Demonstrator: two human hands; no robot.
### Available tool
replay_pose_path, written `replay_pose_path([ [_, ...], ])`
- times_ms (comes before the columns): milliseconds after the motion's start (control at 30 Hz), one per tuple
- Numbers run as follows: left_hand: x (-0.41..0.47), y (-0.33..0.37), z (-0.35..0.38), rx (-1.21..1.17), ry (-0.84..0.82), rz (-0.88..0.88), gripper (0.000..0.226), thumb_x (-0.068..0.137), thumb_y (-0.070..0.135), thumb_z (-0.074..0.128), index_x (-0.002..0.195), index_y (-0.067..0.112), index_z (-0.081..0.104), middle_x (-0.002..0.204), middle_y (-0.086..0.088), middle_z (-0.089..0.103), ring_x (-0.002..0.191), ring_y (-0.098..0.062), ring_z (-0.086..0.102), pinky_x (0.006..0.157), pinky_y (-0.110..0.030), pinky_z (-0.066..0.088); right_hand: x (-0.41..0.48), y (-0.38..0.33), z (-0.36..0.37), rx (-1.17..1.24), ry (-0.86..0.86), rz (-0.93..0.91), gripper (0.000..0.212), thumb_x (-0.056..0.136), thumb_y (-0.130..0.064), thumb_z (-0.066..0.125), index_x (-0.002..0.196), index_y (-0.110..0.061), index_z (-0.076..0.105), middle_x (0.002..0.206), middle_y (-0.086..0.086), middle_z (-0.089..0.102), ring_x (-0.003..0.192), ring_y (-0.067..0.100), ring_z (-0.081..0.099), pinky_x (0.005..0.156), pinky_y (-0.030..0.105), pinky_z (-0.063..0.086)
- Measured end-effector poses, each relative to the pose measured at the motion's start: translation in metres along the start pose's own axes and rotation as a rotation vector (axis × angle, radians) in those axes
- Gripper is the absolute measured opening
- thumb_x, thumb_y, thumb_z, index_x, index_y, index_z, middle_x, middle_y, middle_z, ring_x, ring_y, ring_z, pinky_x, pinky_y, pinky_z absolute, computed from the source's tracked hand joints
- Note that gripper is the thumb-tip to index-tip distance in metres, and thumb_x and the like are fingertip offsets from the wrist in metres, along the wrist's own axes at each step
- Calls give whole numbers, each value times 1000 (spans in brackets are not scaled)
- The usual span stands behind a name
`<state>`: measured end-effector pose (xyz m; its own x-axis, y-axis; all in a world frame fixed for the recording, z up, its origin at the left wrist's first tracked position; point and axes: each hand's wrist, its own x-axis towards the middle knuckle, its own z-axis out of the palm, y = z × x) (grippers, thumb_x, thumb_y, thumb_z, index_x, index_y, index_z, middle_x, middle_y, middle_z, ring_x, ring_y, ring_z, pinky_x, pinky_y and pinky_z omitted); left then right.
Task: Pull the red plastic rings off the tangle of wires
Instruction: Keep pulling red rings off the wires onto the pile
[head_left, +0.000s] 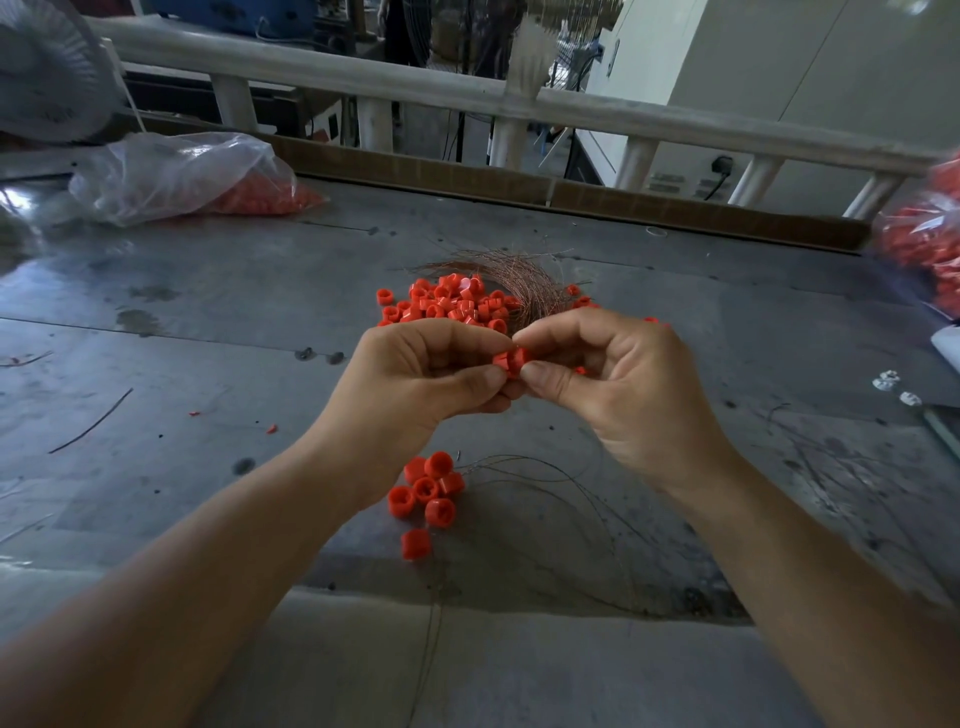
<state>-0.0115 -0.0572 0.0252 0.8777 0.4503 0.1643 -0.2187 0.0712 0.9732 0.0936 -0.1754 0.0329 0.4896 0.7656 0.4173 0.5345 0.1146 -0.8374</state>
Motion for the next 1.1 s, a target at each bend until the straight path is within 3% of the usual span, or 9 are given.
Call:
replay_pose_path([
  [100,-1,0,0,4,-4,7,22,60,6,60,82,6,66,67,-5,71,65,-12,68,60,-17,53,1,1,0,43,-7,25,28,75,3,67,82,-24,66,75,-6,69,73,10,67,70,23,54],
  [233,-1,1,1,18,-8,7,23,60,7,60,81,6,66,67,-3,71,65,-11,68,60,-17,53,0,0,0,65,14,49,17,68,-12,70,80,-24,65,72,-8,69,71,8,67,68,20,54],
  [433,0,2,0,7,12,3,24,60,6,60,83,4,66,66,-2,70,62,-10,67,60,-16,53,1,-1,1,24,15,22,26,68,-5,72,80,-28,66,74,-11,68,74,6,66,70,18,52],
  [733,0,1,0,20,8,5,23,59,6,61,81,8,67,65,-2,71,62,-11,68,59,-16,53,0,-4,3,31,37,34,24,60,-17,70,84,-20,66,78,-5,68,72,6,67,68,17,53],
  [833,0,2,0,9,2,9,23,60,7,60,81,9,67,67,-3,71,63,-12,68,59,-17,53,0,-4,3,-12,60,36,28,61,-13,72,85,-24,64,78,-8,67,72,4,66,68,16,53],
  [933,1,2,0,-4,8,3,23,61,5,61,83,7,66,65,-3,70,61,-11,67,58,-16,53,-1,-4,3,-41,57,5,25,67,-4,73,84,-22,67,80,-6,69,76,9,67,73,24,54],
  [1100,0,0,-1,34,4,-8,17,72,-6,59,86,1,64,65,-4,70,60,-11,67,58,-16,52,-2,-3,4,-9,40,-13,28,66,-1,72,81,-24,67,82,-8,69,77,9,67,72,20,53],
])
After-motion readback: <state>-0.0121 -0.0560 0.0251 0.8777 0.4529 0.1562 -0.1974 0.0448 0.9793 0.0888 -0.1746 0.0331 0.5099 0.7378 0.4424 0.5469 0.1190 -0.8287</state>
